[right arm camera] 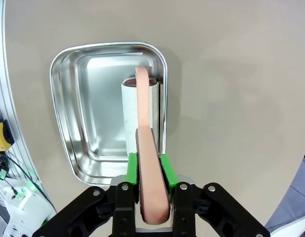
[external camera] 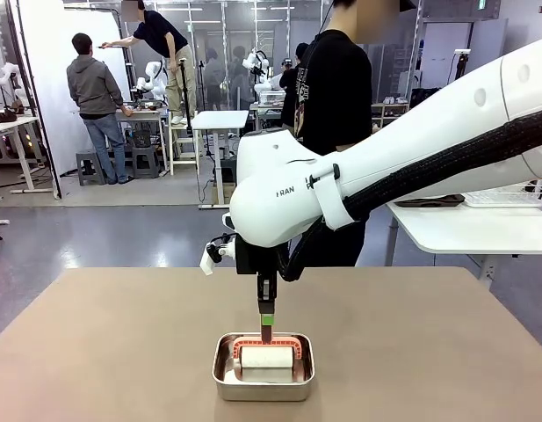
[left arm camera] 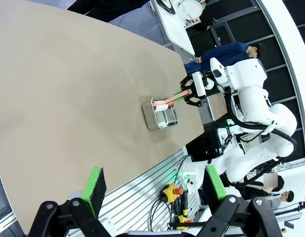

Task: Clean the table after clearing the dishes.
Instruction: When the right (or left) Handle tray is removed, use the right hand (or left hand) to clean the right (or left) side of the table with the Lint Roller.

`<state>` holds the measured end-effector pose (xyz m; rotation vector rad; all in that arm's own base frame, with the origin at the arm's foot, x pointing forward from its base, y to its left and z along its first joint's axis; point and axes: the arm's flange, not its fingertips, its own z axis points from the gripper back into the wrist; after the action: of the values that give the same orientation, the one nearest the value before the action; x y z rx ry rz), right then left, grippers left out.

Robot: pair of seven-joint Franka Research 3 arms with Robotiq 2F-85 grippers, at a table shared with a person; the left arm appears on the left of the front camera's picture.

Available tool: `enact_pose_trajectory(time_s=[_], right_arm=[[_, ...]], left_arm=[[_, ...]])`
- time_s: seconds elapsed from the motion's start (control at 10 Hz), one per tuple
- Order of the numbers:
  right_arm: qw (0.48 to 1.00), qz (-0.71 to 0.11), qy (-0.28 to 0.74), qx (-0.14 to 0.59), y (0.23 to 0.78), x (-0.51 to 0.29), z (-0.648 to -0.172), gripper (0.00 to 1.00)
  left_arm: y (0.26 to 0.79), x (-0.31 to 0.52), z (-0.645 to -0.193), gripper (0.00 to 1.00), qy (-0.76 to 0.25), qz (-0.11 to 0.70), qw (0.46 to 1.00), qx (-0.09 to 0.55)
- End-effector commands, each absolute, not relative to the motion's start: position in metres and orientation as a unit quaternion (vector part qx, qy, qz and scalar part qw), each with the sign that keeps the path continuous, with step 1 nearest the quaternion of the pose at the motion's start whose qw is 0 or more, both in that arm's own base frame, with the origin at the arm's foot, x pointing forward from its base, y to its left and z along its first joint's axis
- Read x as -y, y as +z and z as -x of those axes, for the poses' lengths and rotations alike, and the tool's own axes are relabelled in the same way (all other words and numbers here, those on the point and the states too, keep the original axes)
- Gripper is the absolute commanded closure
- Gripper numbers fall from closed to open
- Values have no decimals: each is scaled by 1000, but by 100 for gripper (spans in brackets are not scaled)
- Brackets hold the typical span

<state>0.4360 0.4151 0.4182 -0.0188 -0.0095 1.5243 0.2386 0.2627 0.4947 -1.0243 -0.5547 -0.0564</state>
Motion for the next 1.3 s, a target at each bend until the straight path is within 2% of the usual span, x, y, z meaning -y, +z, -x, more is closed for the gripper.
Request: enact_pose_trajectory(time_s=[0.0, 0.3, 0.6, 0.8, 1.0, 1.2], right_arm=[[733, 5, 680, 6, 419, -415, -431, 100], [740, 6, 672, -17, 441, -420, -428, 98], [750, 32, 660, -15, 490, -417, -428, 100], [767, 7, 642, 2, 531, -407, -427, 100], [794, 10, 608, 11, 553, -392, -430, 100], [849, 6, 528, 4, 561, -361, -440, 100]], left_arm=[[496, -264, -237, 0, -29, 489, 829, 270], [496, -264, -237, 0, -29, 489, 829, 270], [496, -264, -237, 0, -29, 489, 829, 270], [496, -264, -237, 0, -29, 489, 829, 270], [496, -264, -237, 0, -29, 489, 829, 270], [496, -264, -237, 0, -29, 489, 829, 270]])
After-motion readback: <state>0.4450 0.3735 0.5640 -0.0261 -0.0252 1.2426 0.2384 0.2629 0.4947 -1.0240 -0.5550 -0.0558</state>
